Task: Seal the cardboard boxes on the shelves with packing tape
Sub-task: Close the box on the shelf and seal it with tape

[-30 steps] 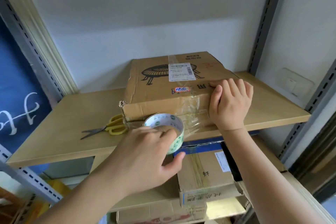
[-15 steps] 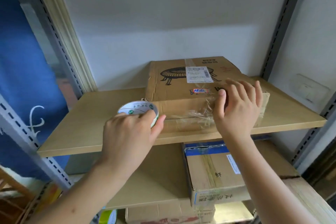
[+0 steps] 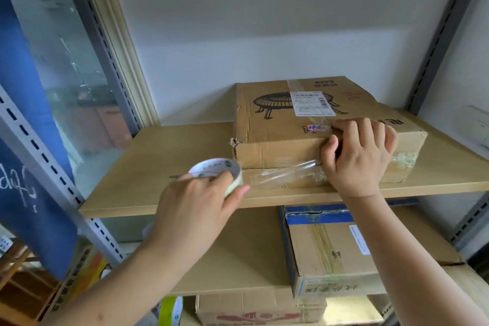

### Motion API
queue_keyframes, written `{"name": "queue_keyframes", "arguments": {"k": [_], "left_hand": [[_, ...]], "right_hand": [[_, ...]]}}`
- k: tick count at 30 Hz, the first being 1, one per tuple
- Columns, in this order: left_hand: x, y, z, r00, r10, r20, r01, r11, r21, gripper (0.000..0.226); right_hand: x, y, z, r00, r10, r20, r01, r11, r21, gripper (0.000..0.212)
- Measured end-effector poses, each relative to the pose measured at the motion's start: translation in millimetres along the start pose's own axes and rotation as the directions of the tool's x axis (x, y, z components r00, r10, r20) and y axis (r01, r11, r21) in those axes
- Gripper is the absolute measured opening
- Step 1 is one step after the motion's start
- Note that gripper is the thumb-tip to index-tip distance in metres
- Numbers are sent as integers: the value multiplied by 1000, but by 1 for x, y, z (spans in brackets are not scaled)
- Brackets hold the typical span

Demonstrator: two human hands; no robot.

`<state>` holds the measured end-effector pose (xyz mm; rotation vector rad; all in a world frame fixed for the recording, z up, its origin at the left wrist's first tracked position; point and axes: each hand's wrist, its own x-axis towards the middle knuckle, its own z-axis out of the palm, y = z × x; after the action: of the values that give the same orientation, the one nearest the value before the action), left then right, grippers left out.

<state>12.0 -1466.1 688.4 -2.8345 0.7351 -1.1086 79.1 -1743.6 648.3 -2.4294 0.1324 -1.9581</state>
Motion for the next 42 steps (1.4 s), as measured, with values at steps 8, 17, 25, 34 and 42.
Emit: {"name": "queue_keyframes", "arguments": {"k": [8,17,25,34,42], "left_hand": [[-3,-11,5,991,118,66,-109,985,-136,32],[38,7,30,994,85,73,-78,993,-89,48],[68,48,65,986,166,14,-165,986,-34,46],[103,72,83,976,185,113,-166,972,-164,43],[122,93,85,911,338,236,-222,885,-410,31]], "right_hand": [[3,21,-10,1000,-18,-16,19,998,61,31],[5,77,-26,999,30,14,-31,997,76,32],[13,120,-22,996,67,63,-73,992,105,41],[15,102,-52,969,105,222,-117,992,40,46],[-10,47,-41,925,-79,373,67,997,46,64]]}}
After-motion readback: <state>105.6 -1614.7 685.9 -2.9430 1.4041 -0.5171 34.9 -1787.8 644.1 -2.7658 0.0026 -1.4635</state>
